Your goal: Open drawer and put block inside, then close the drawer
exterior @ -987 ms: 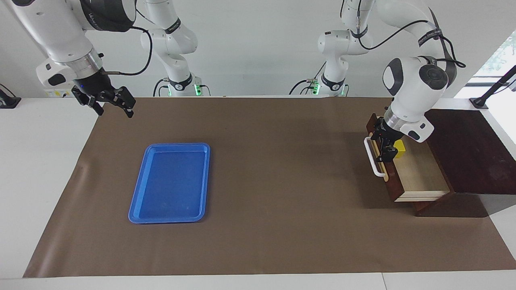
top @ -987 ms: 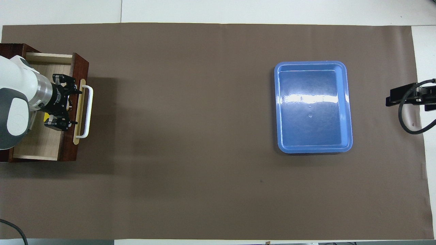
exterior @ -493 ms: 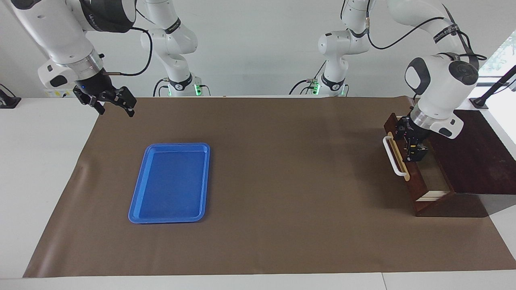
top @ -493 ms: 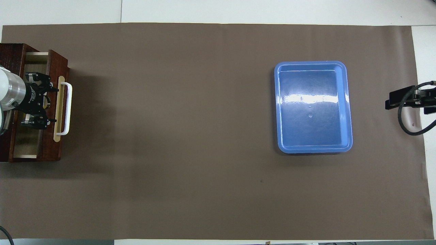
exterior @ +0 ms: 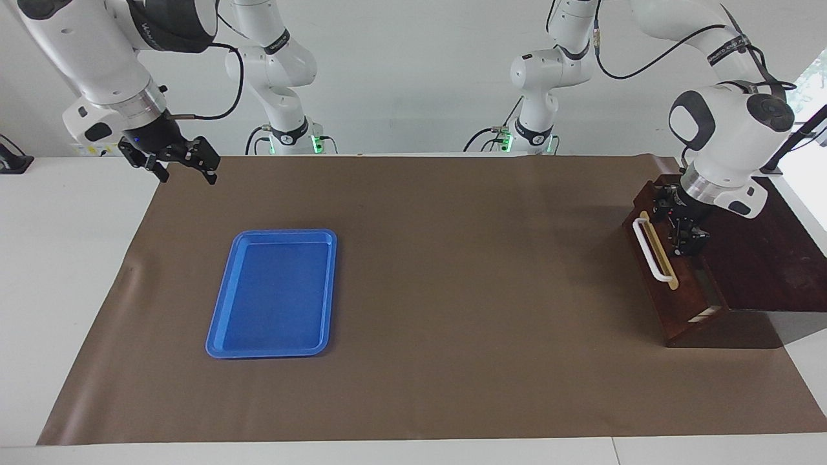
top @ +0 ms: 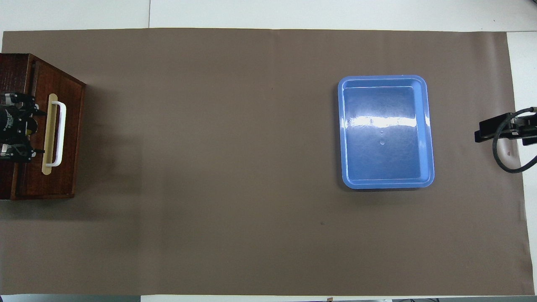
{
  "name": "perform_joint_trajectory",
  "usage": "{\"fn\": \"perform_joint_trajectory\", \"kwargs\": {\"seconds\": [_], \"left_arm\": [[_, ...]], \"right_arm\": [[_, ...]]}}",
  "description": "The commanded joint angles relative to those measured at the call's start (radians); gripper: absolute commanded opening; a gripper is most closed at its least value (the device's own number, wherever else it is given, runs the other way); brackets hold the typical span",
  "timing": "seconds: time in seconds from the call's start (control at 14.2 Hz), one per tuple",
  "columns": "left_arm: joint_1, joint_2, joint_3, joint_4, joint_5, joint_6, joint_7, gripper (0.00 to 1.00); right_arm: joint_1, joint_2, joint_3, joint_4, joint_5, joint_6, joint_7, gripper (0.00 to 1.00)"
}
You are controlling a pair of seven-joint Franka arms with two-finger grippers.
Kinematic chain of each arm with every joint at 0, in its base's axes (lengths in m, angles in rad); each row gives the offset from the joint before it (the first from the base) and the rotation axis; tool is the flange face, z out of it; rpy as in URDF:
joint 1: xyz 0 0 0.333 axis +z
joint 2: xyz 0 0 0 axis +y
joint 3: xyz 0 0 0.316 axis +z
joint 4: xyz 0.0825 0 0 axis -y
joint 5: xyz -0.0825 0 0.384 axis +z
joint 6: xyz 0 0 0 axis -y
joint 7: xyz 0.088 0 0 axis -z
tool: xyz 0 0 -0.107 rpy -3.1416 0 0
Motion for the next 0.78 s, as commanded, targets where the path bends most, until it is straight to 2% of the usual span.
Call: {"fn": "perform_joint_trajectory", "kwargs": {"seconds": [0.0,0.42,0.7], "left_arm": [[0.036,0.005,-0.003,0.005,0.02,0.017,0.025,1.0],[0.032,0.003,-0.003,0.029,0.053,-0.029,0.088,1.0],[0.004,-0.08,-0.028,0.051,0.047,-0.175,0.336,1.0]], "right_arm": [[-0.018,-0.023,0.012,-0.023,-0.017,-0.006,-0.026,1.0],[-0.016,-0.02,0.014,-0.017,-0.016,0.005,-0.023,1.0],[-0.018,-0.021,0.012,-0.02,-0.016,-0.006,-0.034,1.0]]}}
